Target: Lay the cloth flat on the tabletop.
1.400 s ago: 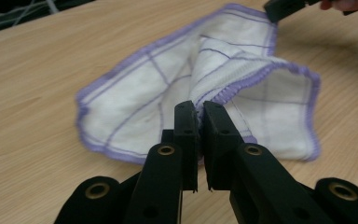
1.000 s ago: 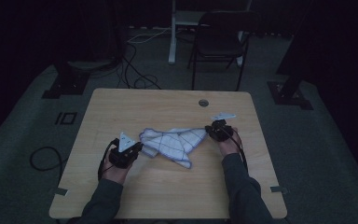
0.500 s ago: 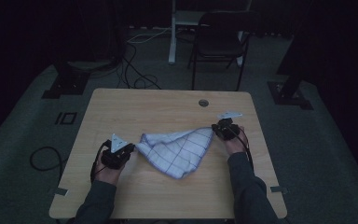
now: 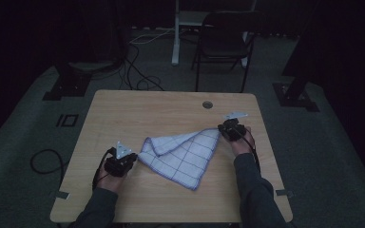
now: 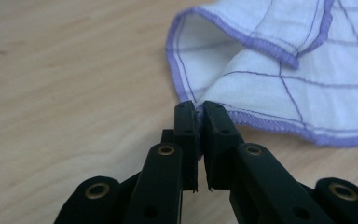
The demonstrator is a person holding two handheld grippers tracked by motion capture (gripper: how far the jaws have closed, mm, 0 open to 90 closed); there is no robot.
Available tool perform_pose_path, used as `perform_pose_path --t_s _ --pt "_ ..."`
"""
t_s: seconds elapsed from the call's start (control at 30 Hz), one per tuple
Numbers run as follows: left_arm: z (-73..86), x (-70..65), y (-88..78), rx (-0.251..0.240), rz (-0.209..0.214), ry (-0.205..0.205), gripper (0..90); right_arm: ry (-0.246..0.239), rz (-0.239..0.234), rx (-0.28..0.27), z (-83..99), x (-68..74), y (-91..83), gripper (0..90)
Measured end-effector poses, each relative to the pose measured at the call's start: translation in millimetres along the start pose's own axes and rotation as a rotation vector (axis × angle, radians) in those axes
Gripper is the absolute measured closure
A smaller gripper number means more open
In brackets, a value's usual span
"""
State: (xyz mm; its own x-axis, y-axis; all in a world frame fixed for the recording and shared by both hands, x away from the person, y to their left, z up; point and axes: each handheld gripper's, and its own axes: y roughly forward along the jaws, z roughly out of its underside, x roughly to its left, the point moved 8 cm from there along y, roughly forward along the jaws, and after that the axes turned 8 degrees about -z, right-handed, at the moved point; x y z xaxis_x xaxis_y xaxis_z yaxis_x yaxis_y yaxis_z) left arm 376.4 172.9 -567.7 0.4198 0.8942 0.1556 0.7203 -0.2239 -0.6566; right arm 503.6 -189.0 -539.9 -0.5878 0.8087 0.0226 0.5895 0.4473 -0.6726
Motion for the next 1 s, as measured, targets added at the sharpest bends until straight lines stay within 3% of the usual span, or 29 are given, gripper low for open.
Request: perform_pose_path --t_s 0.17,0.27,0.33,0.57,1.0 --pt "3.4 -3.4 -0.1 0.007 0.028 -0.010 76.9 -0.031 0.033 0.020 1.0 -3.0 -0.6 89.7" --pt "-1.3 -3.3 -3.7 -0.019 0.037 -0.022 71.7 -0.014 0.043 0.015 2.0 -6.0 -3.5 83.1" --pt "-5.3 -3.0 -6.2 -0.040 0.040 -0.026 69.3 -0.002 0.024 -0.006 1.4 -2.3 -7.7 77.8" --pt "-18.0 -9.2 -5.9 -0.068 0.057 -0.019 67.8 -0.016 -0.029 -0.054 5.5 26.1 -19.7 68.4" --pt "-33.5 -32.4 7.8 -0.074 0.094 0.027 65.2 -0.036 -0.154 -0.047 26.0 78.3 -12.1 62.9"
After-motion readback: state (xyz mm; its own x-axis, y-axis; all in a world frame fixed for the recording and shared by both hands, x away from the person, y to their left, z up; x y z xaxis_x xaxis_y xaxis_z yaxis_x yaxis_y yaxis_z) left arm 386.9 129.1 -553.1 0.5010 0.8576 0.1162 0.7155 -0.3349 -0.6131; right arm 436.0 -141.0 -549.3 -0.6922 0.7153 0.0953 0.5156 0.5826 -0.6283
